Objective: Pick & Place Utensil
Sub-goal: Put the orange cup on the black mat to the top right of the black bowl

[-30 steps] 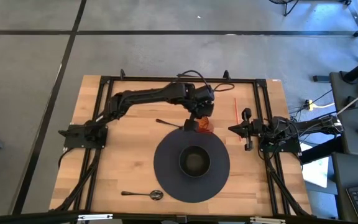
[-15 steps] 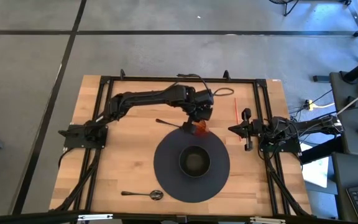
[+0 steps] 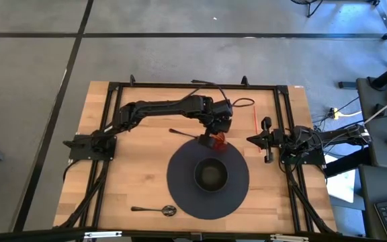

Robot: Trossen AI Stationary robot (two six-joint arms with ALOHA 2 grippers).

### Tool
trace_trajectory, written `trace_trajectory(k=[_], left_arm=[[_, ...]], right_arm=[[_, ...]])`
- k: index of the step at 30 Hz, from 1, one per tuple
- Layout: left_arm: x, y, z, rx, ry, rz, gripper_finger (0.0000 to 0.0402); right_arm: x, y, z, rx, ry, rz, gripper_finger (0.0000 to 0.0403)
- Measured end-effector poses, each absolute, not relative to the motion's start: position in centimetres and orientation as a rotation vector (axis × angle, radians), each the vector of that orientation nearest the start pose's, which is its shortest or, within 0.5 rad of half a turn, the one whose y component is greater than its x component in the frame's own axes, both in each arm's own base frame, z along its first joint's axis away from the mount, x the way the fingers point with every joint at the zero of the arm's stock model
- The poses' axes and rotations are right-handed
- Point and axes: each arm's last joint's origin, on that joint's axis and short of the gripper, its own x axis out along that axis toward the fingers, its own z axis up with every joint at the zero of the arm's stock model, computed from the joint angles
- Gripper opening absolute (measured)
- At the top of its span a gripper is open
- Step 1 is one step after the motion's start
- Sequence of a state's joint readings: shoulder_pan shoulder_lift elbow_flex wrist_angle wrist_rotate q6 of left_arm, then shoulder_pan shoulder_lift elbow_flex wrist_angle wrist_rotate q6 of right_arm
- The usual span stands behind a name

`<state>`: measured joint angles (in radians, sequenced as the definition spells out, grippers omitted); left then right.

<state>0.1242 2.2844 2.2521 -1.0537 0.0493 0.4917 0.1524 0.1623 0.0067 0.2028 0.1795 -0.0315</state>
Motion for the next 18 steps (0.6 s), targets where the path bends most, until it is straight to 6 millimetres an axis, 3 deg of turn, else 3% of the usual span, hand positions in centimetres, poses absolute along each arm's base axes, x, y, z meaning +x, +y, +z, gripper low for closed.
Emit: trace_trajectory(k=[9, 18], left_arm=[[48.3, 5.5, 26.3, 0.329, 1.097, -0.174, 0.0041], [48.6, 3.8, 28.4, 0.400, 1.028, -0.161, 0.0082]], right_arm=[[10.7, 1.1, 17.1, -0.027, -0.040, -0.028, 0.0004], [10.7, 1.1, 17.1, -0.027, -0.040, -0.028, 0.0004]])
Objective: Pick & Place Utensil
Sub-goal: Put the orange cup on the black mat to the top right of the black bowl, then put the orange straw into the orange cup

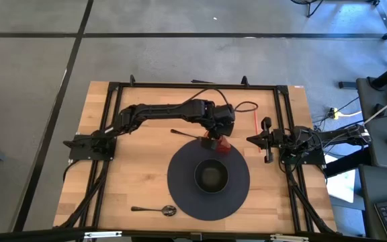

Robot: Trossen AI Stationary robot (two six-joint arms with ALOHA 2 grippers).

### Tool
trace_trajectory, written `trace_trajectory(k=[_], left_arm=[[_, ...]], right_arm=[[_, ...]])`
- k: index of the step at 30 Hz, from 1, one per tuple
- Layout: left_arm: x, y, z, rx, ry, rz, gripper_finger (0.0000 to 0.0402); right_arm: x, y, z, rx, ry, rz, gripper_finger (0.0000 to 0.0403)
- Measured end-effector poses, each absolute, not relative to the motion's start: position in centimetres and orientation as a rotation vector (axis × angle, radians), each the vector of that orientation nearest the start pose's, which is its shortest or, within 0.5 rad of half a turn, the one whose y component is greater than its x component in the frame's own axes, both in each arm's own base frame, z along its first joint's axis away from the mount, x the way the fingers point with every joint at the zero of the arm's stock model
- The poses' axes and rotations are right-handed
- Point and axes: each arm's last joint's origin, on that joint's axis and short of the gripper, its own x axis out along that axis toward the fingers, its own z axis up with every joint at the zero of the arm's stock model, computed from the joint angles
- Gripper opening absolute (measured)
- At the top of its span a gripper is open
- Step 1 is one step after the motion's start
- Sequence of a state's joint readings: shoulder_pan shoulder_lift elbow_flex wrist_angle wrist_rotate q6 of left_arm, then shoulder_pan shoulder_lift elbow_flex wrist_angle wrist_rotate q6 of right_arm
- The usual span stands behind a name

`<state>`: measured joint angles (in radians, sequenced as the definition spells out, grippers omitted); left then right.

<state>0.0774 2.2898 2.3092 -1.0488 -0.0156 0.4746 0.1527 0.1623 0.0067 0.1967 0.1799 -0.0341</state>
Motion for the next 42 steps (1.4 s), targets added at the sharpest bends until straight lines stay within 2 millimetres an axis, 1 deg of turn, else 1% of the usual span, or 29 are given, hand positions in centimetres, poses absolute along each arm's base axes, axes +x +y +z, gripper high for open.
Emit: trace_trajectory(k=[6, 10, 14, 23, 29, 31, 33, 37, 39, 42], left_arm=[[48.8, 1.9, 29.7, 0.484, 0.977, -0.171, 0.0090], [49.1, 1.1, 30.0, 0.516, 0.948, -0.168, 0.0084], [49.1, 1.3, 30.0, 0.519, 0.947, -0.151, 0.0077], [49.6, 1.3, 30.5, 0.538, 0.877, -0.133, 0.0074], [49.6, 2.1, 30.5, 0.527, 0.883, -0.112, 0.0074], [49.3, 2.0, 30.9, 0.528, 0.879, -0.113, 0.0074], [49.1, 1.6, 31.7, 0.528, 0.853, -0.118, 0.0074], [47.3, 0.9, 34.2, 0.505, 0.842, -0.119, 0.0074], [45.5, 1.0, 35.7, 0.467, 0.885, -0.118, 0.0073], [42.0, 1.9, 38.6, 0.303, 0.914, -0.134, 0.0055]], right_arm=[[10.7, 1.1, 17.1, -0.028, -0.040, -0.028, 0.0004], [10.7, 1.1, 17.1, -0.028, -0.040, -0.029, 0.0004], [10.7, 1.1, 17.1, -0.028, -0.040, -0.028, 0.0004], [10.7, 1.1, 17.1, -0.028, -0.040, -0.029, 0.0004], [10.7, 1.1, 17.1, -0.028, -0.035, -0.028, 0.0004], [10.7, 1.1, 17.1, -0.028, -0.032, -0.028, 0.0004], [10.7, 1.1, 17.1, -0.028, -0.032, -0.028, 0.0004], [10.7, 1.1, 17.1, -0.027, -0.030, -0.028, 0.0004], [10.7, 1.1, 17.0, -0.029, -0.025, -0.028, 0.0004], [10.7, 1.1, 16.9, -0.028, -0.019, -0.028, 0.0004]])
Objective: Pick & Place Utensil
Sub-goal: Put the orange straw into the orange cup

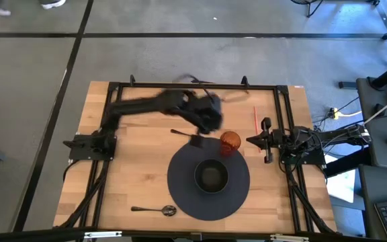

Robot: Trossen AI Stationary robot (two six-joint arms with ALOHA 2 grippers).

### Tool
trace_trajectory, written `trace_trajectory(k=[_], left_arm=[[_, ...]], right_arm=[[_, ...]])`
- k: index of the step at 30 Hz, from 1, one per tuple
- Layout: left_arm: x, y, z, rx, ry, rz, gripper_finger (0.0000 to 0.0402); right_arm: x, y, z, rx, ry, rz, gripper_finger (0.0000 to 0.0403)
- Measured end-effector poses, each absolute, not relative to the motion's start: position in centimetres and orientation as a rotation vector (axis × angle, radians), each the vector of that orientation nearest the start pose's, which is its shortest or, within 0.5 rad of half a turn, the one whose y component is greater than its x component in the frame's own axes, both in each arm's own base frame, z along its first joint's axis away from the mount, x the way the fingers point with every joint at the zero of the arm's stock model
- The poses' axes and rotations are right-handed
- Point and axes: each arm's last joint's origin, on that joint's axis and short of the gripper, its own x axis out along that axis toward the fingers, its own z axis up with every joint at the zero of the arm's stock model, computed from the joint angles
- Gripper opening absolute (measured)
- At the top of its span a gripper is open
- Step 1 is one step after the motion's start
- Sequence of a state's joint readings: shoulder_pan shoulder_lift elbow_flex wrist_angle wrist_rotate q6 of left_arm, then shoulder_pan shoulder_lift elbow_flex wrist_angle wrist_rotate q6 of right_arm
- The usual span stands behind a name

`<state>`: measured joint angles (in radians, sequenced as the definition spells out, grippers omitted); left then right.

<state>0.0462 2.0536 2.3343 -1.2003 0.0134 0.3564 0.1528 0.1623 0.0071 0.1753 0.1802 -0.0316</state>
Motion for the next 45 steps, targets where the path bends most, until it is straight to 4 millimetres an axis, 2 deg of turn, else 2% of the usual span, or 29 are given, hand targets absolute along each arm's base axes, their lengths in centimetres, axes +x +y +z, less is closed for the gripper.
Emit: trace_trajectory(k=[2, 5, 8, 10, 12, 16, 18, 20, 24, 33, 38, 45], left_arm=[[39.7, 2.4, 39.8, 0.211, 0.918, -0.149, 0.0030], [36.8, 1.8, 40.6, 0.176, 0.875, -0.109, 0.0006], [33.7, 0.6, 39.3, 0.203, 0.789, -0.115, 0.0003], [31.2, 0.1, 37.5, 0.235, 0.695, -0.130, 0.0001], [27.9, 0.0, 35.1, 0.265, 0.601, -0.120, 0.0002], [21.2, 0.9, 29.5, 0.213, 0.302, 0.060, 0.0001], [18.9, 1.2, 26.9, 0.187, 0.138, 0.113, 0.0001], [17.3, 1.3, 25.0, 0.160, 0.018, 0.143, 0.0002], [15.8, 1.4, 22.7, 0.154, -0.015, 0.216, 0.0001], [13.1, -0.1, 23.8, 0.188, -0.092, 0.170, 0.0001], [11.8, -0.1, 22.6, 0.159, -0.057, 0.205, 0.0002], [11.6, 0.5, 21.1, 0.196, 0.042, 0.175, 0.0002]], right_arm=[[10.7, 1.1, 16.9, -0.027, -0.015, -0.027, 0.0004], [10.7, 1.1, 16.9, -0.029, -0.013, -0.020, 0.0004], [10.7, 1.1, 16.8, -0.030, -0.009, -0.019, 0.0004], [10.7, 1.1, 16.8, -0.023, -0.009, -0.019, 0.0004], [10.7, 1.1, 16.8, -0.009, -0.008, -0.019, 0.0004], [10.7, 1.1, 16.8, -0.007, -0.007, -0.019, 0.0004], [10.7, 1.1, 16.8, -0.021, -0.006, -0.019, 0.0004], [10.7, 1.1, 16.8, -0.033, -0.008, -0.019, 0.0004], [10.7, 1.1, 17.0, -0.054, -0.028, -0.020, 0.0004], [10.6, 1.1, 17.4, -0.035, -0.070, -0.020, 0.0004], [10.6, 1.1, 17.4, -0.022, -0.070, -0.020, 0.0004], [10.6, 1.1, 17.4, -0.022, -0.070, -0.020, 0.0004]])
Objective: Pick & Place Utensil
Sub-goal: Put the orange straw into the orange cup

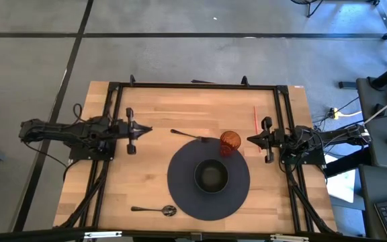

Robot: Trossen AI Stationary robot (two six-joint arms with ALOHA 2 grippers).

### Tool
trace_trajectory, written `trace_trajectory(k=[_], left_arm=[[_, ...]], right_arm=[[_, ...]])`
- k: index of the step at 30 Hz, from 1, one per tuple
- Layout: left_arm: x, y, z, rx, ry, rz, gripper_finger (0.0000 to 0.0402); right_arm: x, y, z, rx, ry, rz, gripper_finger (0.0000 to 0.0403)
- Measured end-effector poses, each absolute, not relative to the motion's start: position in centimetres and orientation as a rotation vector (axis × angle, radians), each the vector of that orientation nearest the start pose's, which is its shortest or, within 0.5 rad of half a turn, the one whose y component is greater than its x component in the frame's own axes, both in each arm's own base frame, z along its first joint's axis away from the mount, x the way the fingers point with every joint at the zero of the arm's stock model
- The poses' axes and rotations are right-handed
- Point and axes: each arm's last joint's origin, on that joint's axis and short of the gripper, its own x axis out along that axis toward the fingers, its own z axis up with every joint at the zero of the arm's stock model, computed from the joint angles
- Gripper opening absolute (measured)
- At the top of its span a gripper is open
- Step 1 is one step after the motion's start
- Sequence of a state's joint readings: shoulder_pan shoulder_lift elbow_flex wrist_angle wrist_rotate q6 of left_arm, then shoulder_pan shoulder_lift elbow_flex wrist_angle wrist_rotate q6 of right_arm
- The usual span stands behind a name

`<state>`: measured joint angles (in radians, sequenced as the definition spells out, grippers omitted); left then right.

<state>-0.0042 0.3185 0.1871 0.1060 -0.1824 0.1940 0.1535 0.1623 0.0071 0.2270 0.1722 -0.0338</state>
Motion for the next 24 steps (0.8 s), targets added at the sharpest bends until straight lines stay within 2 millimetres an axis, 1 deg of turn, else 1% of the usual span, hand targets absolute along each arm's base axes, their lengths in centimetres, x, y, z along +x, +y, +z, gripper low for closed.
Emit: trace_trajectory(k=[2, 5, 10, 13, 15, 17, 20, 22, 24], left_arm=[[11.3, 0.7, 21.0, 0.195, 0.051, 0.173, 0.0001], [11.0, 0.8, 21.1, 0.174, 0.016, 0.131, 0.0001], [10.8, 0.9, 19.8, 0.124, 0.026, 0.090, 0.0002], [10.9, 0.8, 19.3, 0.080, 0.035, 0.084, 0.0001], [10.9, 0.9, 19.4, 0.068, 0.024, 0.102, 0.0002], [10.8, 1.1, 19.5, 0.070, 0.019, 0.174, 0.0004], [10.8, 1.3, 19.4, -0.016, 0.022, 0.257, 0.0002], [10.9, 1.3, 19.3, -0.018, 0.028, 0.248, 0.0001], [10.9, 1.1, 19.4, 0.004, 0.030, 0.189, 0.0002]], right_arm=[[10.6, 1.1, 17.4, -0.022, -0.070, -0.020, 0.0004], [10.6, 1.1, 17.4, -0.022, -0.071, -0.020, 0.0004], [10.6, 1.1, 17.4, -0.021, -0.070, -0.020, 0.0004], [10.6, 1.1, 17.4, -0.017, -0.071, -0.020, 0.0004], [10.6, 1.1, 17.4, -0.017, -0.071, -0.020, 0.0004], [10.6, 1.1, 17.4, -0.018, -0.071, -0.021, 0.0004], [10.6, 1.1, 17.4, -0.017, -0.071, -0.023, 0.0004], [10.6, 1.1, 17.5, -0.001, -0.071, -0.022, 0.0004], [10.6, 1.1, 17.5, 0.006, -0.071, -0.022, 0.0004]])
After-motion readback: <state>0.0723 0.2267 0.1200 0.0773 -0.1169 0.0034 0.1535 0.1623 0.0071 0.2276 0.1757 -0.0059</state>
